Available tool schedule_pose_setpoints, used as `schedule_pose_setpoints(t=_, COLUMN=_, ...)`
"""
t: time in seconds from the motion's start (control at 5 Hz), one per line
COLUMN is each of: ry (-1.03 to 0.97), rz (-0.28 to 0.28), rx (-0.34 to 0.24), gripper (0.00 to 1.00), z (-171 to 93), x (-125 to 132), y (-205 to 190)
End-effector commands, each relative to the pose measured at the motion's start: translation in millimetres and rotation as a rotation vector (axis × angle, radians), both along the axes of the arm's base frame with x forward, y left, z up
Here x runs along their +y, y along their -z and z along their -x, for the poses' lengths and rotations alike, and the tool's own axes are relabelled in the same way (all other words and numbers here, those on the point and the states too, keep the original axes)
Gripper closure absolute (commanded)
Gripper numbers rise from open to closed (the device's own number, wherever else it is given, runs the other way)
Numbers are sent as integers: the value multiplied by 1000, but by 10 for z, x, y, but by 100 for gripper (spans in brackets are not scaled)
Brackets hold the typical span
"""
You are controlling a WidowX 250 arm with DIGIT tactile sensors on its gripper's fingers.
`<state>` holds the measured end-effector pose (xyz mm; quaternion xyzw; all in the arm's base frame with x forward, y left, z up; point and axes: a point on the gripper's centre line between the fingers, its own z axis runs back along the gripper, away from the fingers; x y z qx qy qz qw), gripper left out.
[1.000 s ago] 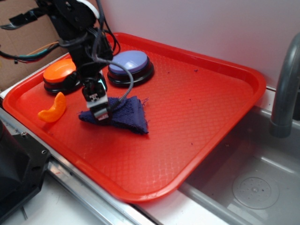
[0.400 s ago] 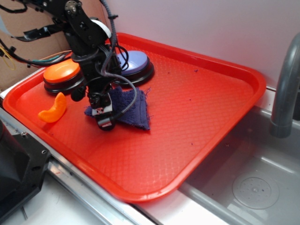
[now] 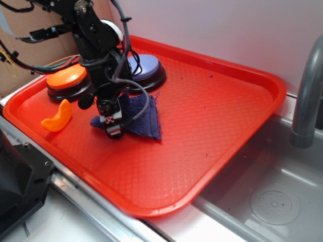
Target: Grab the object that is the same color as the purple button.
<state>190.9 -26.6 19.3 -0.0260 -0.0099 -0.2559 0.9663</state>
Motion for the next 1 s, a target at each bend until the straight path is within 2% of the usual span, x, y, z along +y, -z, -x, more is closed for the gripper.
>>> schedule_pose_setpoints(t=0.0, ry=-326, rz=24, rx=-12, gripper=100, z=-139, x=-256, y=-617)
schedule_pose_setpoints(t=0.2, ry=-455, rz=16, rx=-12, gripper=100, z=-184, x=-360, y=-954)
schedule_pose_setpoints(t=0.4, ry=-586, rz=31, rx=-31, gripper=100, z=-187, x=-414, y=-1281)
schedule_pose_setpoints(t=0.6, ry=-654, rz=-9, rx=-97, gripper=100, z=-194, x=-407, y=-1451)
schedule_pose_setpoints(t=0.8, ry=-636, rz=-33, rx=-94, gripper=100, z=-202, x=-348, y=-1443)
